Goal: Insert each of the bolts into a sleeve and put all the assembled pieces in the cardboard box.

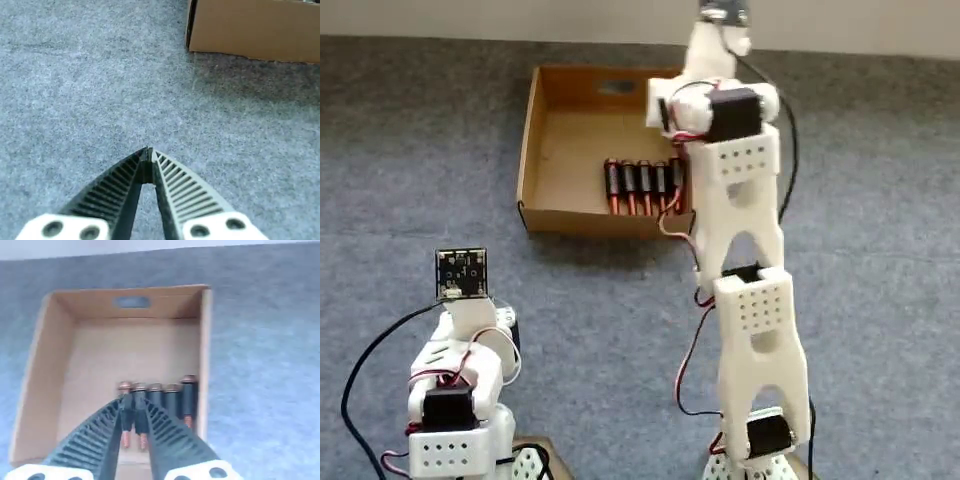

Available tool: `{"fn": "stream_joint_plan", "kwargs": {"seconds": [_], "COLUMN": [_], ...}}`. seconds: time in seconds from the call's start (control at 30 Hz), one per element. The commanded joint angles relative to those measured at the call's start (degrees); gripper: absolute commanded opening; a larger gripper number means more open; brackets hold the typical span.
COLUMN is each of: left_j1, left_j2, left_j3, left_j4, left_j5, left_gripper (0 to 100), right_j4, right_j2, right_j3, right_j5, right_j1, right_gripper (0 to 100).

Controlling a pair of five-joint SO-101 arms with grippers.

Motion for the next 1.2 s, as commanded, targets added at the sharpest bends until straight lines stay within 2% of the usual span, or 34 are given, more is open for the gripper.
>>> {"fn": "stream_joint_plan", "kwargs": {"seconds": [0.0, 0.13, 0.23, 0.47, 0.67, 0.77, 0.93, 1.07, 1.17], "left_j1": [0.0, 0.0, 0.0, -0.1, 0.0, 0.2, 3.4, 0.5, -2.2], "left_j2": [-0.1, -0.1, -0.1, -0.1, -0.1, -0.1, -0.1, -0.1, -0.2], "left_j3": [-0.3, 1.2, 2.1, 1.9, 1.5, 2.0, 1.8, 2.1, 1.4], "left_j4": [-1.2, -3.8, -5.7, -5.7, -4.0, -3.8, -0.9, 1.6, 1.7], "left_j5": [-0.6, -0.6, -0.6, -0.6, -2.3, -4.8, -4.9, -5.0, -5.0], "left_gripper": [3, 3, 3, 2, 2, 1, 1, 1, 1], "right_j4": [0.9, 1.0, 1.0, -2.6, -25.2, -34.3, -36.6, -37.7, -41.1], "right_j2": [-5.8, -14.9, -26.8, -66.9, -100.3, -116.2, -138.8, -150.6, -152.0], "right_j3": [-3.1, 0.0, 12.5, 67.5, 123.1, 144.7, 165.1, 175.8, 183.7], "right_j5": [0.4, 0.9, 3.2, 3.5, 7.6, 10.3, 11.5, 11.5, 11.5], "right_j1": [4.5, 6.5, 6.2, 6.1, 6.3, 6.5, 6.3, 6.3, 6.2], "right_gripper": [0.5, 0.5, 0.5, 0.5, 0.5, 0.5, 0.5, 0.9, 0.9]}}
